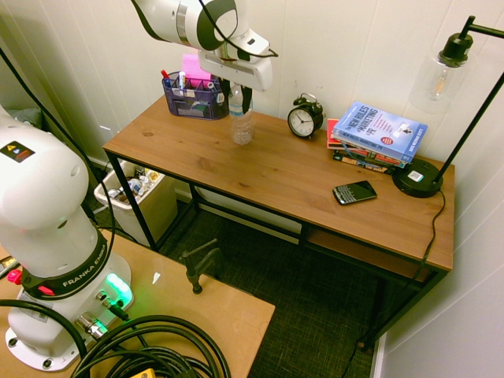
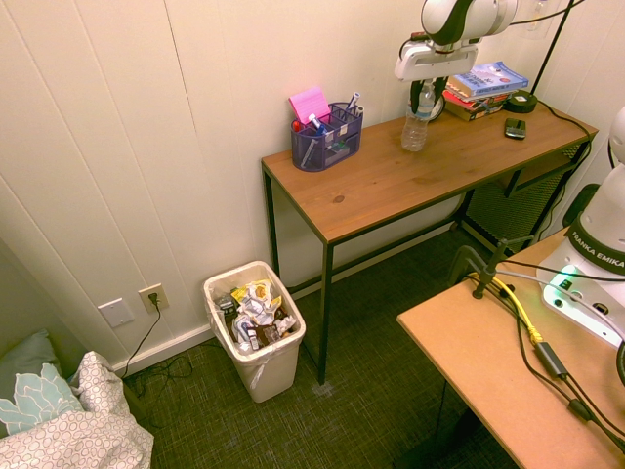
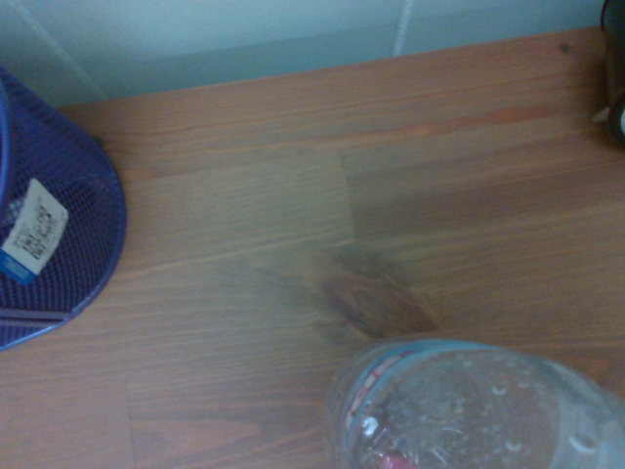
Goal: Throw the bottle in the trash bin
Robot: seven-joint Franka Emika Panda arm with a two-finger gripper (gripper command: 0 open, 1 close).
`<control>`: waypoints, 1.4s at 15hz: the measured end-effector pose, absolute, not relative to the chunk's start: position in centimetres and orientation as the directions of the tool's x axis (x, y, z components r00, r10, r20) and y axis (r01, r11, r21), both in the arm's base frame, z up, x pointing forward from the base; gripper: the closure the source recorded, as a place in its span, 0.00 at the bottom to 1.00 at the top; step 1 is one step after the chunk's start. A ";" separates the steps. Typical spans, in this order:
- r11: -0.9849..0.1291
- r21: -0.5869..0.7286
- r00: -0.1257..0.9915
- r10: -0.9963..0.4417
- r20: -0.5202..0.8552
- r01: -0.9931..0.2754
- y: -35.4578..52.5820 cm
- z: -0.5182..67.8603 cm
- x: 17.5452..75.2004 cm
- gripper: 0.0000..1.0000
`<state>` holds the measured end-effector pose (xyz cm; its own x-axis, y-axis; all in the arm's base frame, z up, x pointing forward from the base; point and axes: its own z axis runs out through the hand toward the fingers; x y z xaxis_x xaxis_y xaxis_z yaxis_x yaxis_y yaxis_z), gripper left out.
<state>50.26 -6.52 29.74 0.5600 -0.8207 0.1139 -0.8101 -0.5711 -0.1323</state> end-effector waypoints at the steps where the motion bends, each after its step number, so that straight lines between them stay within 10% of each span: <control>1: -0.577 -0.143 0.565 -0.817 0.117 -0.804 -6.4 31.0 49.7 1.00; 21: -0.832 -0.179 0.844 -0.536 0.023 -0.524 24.7 39.9 51.1 1.00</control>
